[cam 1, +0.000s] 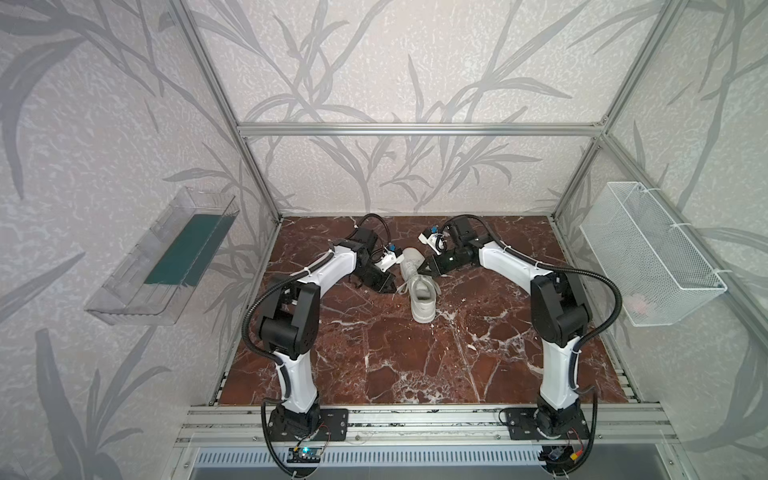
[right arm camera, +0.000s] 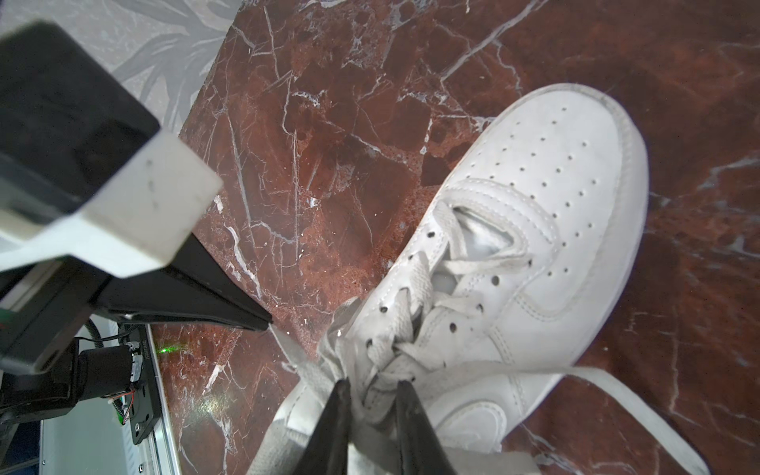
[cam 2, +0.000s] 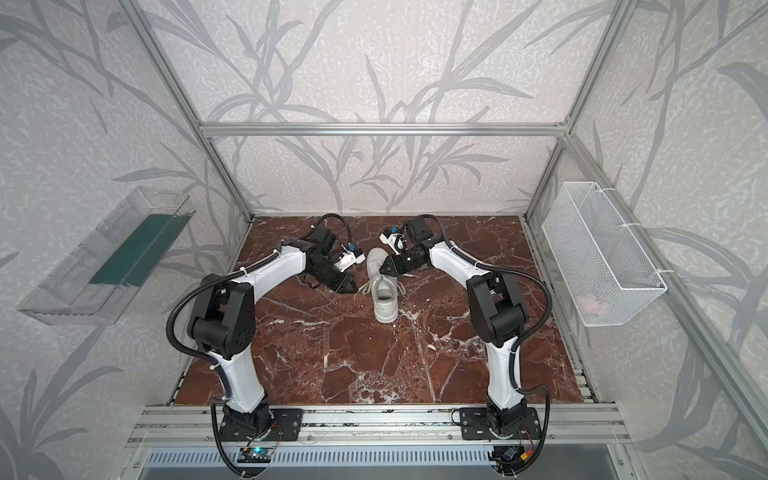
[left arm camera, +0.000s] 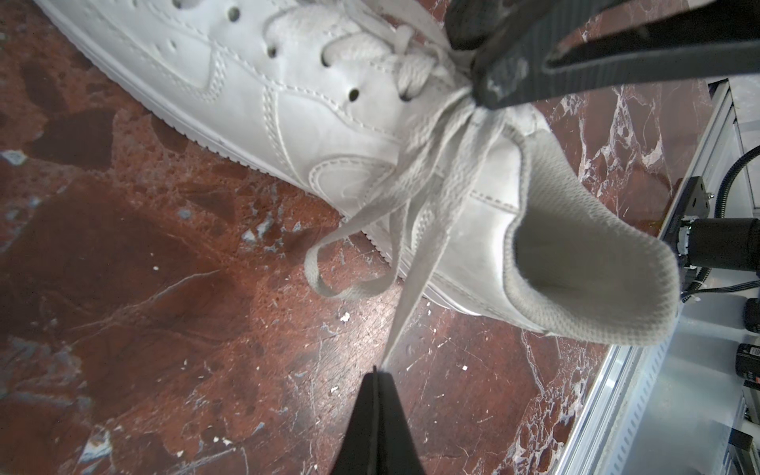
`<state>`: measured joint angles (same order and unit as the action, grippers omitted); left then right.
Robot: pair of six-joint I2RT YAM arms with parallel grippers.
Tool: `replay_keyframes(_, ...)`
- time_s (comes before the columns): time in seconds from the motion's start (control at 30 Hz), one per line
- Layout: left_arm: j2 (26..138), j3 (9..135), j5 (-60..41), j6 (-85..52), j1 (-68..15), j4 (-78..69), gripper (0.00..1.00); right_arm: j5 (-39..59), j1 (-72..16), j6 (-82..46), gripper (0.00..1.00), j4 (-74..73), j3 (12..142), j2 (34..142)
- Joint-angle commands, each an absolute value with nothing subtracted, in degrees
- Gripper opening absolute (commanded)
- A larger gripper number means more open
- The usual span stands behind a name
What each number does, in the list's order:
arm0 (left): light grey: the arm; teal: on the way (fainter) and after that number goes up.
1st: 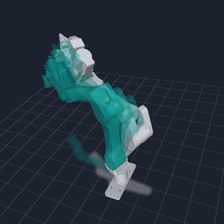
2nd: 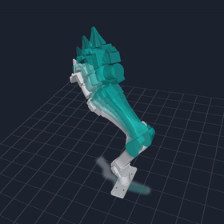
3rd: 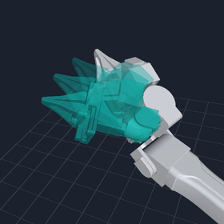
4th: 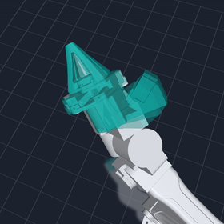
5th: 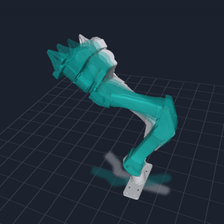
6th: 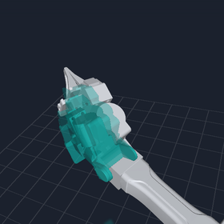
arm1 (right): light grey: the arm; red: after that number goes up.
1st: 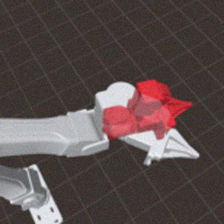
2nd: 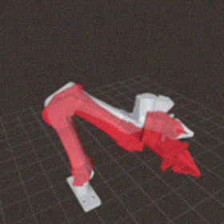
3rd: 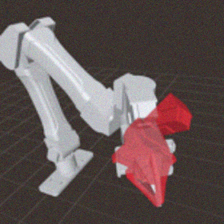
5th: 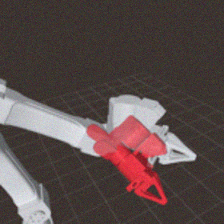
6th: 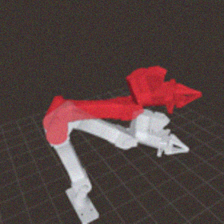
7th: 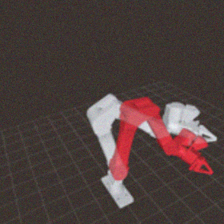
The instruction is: Tie the shoes
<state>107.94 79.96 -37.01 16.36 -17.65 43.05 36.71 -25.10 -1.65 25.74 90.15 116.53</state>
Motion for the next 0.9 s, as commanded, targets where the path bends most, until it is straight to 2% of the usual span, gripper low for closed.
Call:
replay_keyframes(0.0, 109.6, 78.8, -34.4, 15.1, -17.1, 45.9, 0.00, 33.9, -24.0, -0.6, 0.22, 28.1, 89.1, 115.4)
replay_keyframes(0.37, 112.7, 79.1, -31.7, 12.8, -17.0, 46.8, 0.00, 33.7, -23.9, -0.6, 0.22, 28.4, 89.2, 115.3)
replay_keyframes(0.87, 111.4, 78.5, -36.2, 13.0, -17.1, 43.9, 0.00, 34.4, -24.0, -0.6, 0.22, 28.5, 89.2, 115.0)
